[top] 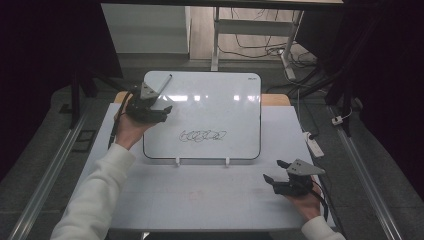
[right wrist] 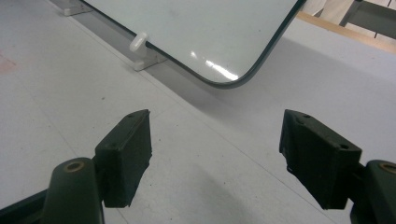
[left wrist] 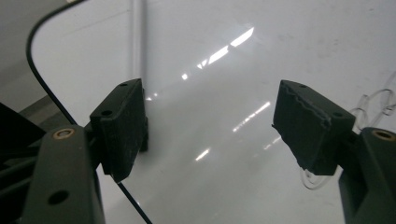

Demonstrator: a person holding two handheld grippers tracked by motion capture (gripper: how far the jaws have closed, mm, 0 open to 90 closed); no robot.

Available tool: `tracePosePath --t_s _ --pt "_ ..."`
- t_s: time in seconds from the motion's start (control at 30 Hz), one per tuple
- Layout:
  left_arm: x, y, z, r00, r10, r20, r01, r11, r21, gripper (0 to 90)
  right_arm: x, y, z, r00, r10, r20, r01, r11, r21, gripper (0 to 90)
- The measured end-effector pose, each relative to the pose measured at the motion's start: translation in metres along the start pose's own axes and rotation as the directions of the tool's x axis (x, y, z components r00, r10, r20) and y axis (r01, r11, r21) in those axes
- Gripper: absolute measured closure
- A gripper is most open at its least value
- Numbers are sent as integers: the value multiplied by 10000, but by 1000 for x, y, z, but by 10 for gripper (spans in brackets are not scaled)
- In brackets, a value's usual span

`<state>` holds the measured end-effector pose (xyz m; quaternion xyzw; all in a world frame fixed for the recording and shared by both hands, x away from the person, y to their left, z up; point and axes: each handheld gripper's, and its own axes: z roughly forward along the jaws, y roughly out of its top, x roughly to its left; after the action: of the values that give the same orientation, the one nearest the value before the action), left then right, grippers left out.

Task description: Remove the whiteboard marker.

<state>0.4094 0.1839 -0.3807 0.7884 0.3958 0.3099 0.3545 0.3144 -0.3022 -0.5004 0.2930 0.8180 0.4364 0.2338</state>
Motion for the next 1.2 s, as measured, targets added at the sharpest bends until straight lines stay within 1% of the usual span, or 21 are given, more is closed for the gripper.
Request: tracePosePath --t_s 0.03,0.3,0.57,0.8,1.03,1.13,1.2 --pt "4 4 4 9998 82 -185 -81 10000 32 270 0 0 0 10000 0 -7 0 10000 9 252" --pt "16 19 20 9967 353 -736 -355 9994 -6 322 -1 -2 0 10000 62 -18 -62 10000 65 256" --pt "24 27 35 9937 549 -980 -548 9985 43 415 -2 -4 0 9999 143 26 -143 9998 117 258" --pt "27 30 46 9891 779 -1249 -744 9967 321 497 -3 -5 0 9998 177 56 -178 9998 135 260" --pt "33 27 53 9862 862 -1414 -793 9954 541 582 -3 -6 0 9998 184 77 -185 9997 180 262" --pt "33 27 54 9852 916 -1452 -857 9952 463 620 -3 -7 0 9997 215 89 -217 9995 219 263" --pt "32 28 54 9829 1030 -1529 -975 9943 429 651 -4 -7 0 9997 224 109 -226 9995 222 263"
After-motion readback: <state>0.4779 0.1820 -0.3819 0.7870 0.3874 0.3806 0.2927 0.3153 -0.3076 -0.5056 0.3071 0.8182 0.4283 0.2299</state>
